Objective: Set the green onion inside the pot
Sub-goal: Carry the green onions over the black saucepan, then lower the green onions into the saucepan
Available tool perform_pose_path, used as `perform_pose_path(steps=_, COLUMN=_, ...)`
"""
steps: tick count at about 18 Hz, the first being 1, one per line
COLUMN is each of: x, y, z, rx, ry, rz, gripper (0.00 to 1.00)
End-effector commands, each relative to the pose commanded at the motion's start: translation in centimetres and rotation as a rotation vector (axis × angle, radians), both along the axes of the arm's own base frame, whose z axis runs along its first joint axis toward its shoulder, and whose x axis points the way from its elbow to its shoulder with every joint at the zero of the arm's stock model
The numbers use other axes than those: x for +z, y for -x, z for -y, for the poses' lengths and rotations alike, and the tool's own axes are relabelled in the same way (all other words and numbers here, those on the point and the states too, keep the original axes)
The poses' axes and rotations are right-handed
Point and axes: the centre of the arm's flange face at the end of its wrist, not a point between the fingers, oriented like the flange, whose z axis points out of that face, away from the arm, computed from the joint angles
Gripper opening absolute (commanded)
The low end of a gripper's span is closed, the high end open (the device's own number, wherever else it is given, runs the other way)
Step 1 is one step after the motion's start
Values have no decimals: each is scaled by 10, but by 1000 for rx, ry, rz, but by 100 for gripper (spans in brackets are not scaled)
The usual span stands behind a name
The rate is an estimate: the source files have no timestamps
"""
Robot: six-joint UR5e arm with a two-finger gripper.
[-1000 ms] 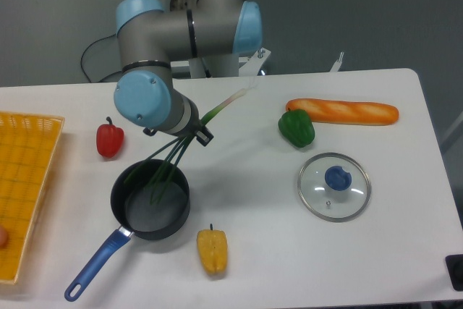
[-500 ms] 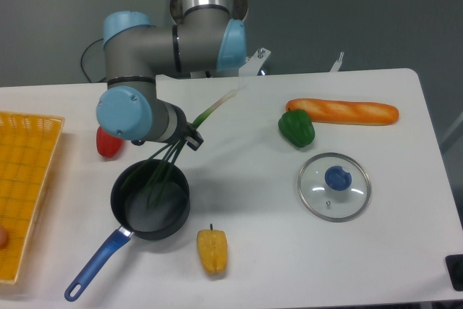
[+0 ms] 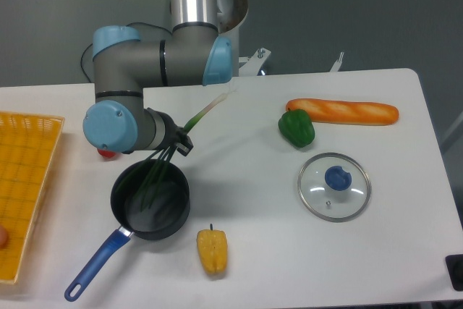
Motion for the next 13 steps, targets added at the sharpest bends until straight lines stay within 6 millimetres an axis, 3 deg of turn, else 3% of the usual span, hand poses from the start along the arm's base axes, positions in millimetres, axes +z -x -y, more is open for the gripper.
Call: perform_pose_path(steps=13, x=-14, y=-7, z=-17, rx=13, ry=12, rz=-17, gripper=15)
